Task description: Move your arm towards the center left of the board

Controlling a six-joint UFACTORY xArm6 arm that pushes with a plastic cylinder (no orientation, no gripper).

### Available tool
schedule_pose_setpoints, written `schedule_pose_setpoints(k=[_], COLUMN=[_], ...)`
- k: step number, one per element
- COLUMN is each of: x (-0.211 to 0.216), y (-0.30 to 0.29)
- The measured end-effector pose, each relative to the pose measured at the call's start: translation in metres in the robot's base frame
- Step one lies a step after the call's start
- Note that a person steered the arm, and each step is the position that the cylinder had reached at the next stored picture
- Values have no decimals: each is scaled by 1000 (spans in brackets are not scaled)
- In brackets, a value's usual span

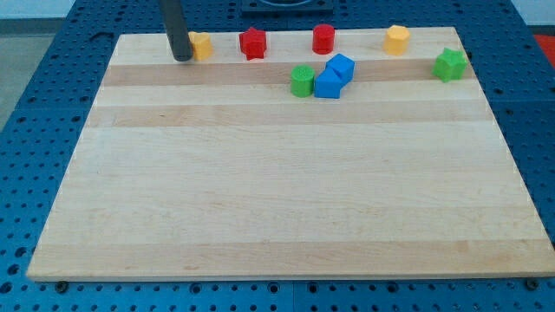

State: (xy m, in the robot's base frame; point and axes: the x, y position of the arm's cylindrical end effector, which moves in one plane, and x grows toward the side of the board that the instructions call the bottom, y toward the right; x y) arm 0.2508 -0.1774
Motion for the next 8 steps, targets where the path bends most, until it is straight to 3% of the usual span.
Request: schedule_pose_setpoints(k=[3, 8], x=[66, 92], y=[1, -50])
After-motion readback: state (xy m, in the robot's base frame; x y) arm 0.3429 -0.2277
